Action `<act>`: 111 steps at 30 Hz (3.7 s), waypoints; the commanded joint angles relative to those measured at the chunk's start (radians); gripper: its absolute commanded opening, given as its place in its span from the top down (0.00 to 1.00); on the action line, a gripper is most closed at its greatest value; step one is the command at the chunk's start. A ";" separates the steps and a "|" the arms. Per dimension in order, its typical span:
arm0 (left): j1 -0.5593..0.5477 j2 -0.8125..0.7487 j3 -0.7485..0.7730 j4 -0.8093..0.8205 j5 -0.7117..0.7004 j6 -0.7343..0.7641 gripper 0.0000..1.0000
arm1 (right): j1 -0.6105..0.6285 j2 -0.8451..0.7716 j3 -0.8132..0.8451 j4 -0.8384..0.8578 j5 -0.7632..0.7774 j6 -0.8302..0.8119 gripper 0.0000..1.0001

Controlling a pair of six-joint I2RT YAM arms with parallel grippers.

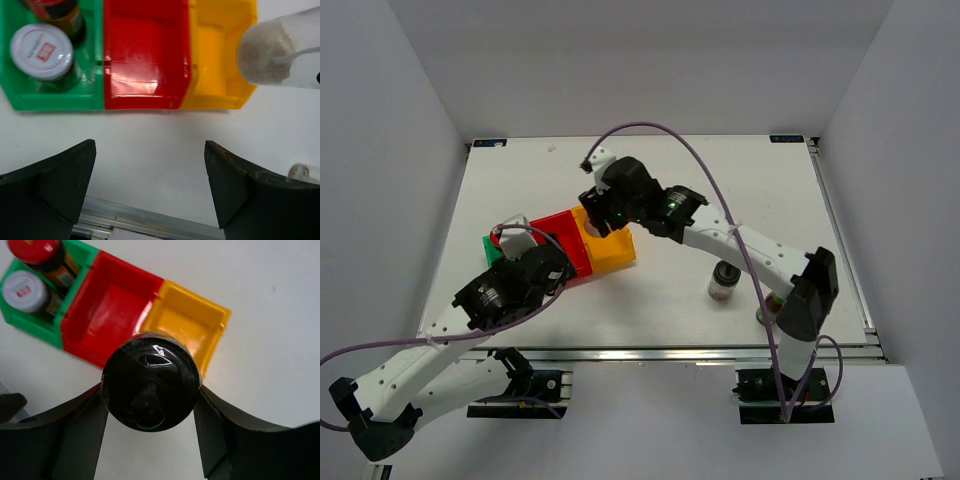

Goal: Organize the condiment bottles

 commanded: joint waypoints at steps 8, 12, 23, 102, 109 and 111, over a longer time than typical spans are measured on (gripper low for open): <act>-0.005 -0.121 -0.012 -0.184 -0.128 -0.208 0.02 | 0.097 0.322 0.374 0.143 0.025 -0.047 0.70; -0.005 -0.123 -0.009 -0.187 -0.129 -0.210 0.02 | 0.104 0.397 0.395 0.235 0.033 -0.045 0.70; -0.005 -0.112 -0.022 -0.173 -0.126 -0.207 0.02 | 0.108 0.575 0.473 0.235 0.064 -0.056 0.63; -0.002 0.241 0.020 0.500 0.302 0.418 0.02 | -0.332 -0.578 -0.886 -0.112 0.177 0.383 0.32; -0.002 0.184 0.004 0.481 0.271 0.407 0.02 | -0.334 -0.612 -0.884 -0.119 0.167 0.386 0.53; 0.000 0.176 0.005 0.464 0.262 0.395 0.02 | -0.334 -0.622 -0.852 -0.123 0.142 0.360 0.56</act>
